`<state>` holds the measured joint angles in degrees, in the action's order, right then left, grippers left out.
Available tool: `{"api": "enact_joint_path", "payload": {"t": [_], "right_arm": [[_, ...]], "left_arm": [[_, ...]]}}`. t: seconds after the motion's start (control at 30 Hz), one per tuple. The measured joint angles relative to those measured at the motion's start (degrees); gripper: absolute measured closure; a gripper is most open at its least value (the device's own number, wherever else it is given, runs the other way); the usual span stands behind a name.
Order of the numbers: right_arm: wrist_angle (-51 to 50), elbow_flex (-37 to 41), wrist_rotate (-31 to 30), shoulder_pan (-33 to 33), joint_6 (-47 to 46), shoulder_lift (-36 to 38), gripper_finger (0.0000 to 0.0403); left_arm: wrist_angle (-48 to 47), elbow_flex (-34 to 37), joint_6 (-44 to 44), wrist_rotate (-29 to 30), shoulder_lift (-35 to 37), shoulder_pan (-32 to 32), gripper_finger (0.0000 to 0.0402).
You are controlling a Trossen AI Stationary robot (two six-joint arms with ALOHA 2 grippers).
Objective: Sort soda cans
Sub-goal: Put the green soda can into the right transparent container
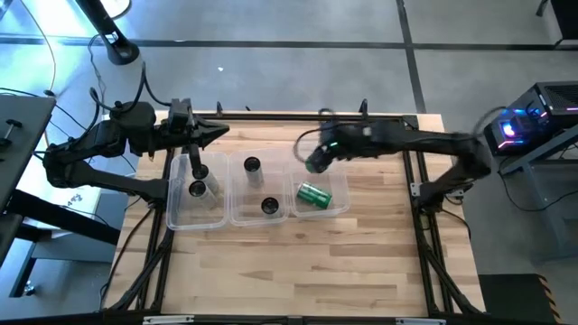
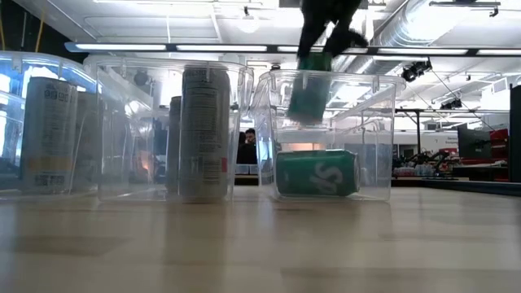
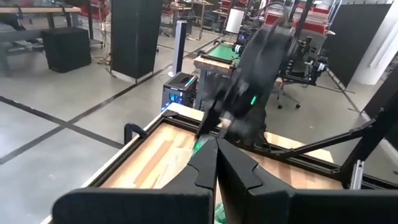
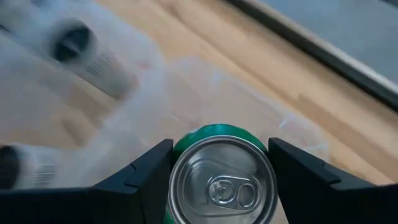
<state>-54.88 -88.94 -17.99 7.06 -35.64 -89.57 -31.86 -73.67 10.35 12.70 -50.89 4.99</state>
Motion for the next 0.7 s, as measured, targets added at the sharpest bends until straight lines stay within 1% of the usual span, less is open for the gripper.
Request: {"api": "enact_joint_path", "payload": {"t": [0.13, 0.17, 0.23, 0.3, 0.4, 0.43, 0.47, 0.5, 0.53, 0.6, 0.7], "right_arm": [[1.4, 0.0, -0.2, 0.0, -0.2, 8.7, 0.0185], [1.4, -0.1, -1.0, 0.3, -0.3, 10.6, 0.0185], [-0.1, -0.3, -4.6, 1.3, -0.4, 13.3, 0.0185], [-5.3, -0.4, -9.1, 3.6, -1.4, 14.4, 0.0186], [-13.3, -0.1, -12.3, 8.6, -1.7, 13.1, 0.0192], [-14.4, -0.1, -12.7, 10.4, -1.9, 12.3, 0.0228], [-15.6, -0.2, -12.9, 12.3, -1.4, 11.2, 0.0295], [-16.8, -0.2, -12.3, 14.1, -0.1, 9.9, 0.0351], [-17.2, -0.2, -11.3, 15.9, 1.4, 8.3, 0.0381], [-16.9, -0.2, -9.9, 18.4, 4.4, 4.4, 0.0402], [-14.0, -0.2, -8.0, 20.7, 9.6, -1.4, 0.0399]], "left_arm": [[0.1, 0.0, -1.0, 1.1, -0.2, 0.0, 0.0402], [0.0, 0.0, -1.4, 1.5, -0.2, 0.2, 0.0402], [0.1, 0.0, -1.6, 1.8, -0.4, 0.7, 0.0402], [0.8, 0.0, -1.6, 2.0, -0.7, 1.4, 0.0401], [2.6, 0.0, -1.6, 2.0, -1.3, 2.2, 0.0401], [3.1, 0.0, -1.6, 2.0, -1.4, 2.2, 0.0402], [3.1, 0.0, -1.6, 1.9, -1.6, 2.2, 0.0402], [3.3, 0.0, -1.6, 1.9, -1.9, 2.2, 0.0402], [3.6, 0.0, -1.6, 1.5, -2.1, 2.2, 0.0401], [3.4, 0.0, -1.3, 0.6, -2.6, 2.2, 0.0402], [3.4, 0.0, -0.1, -1.0, -3.2, 2.2, 0.0401]]}}
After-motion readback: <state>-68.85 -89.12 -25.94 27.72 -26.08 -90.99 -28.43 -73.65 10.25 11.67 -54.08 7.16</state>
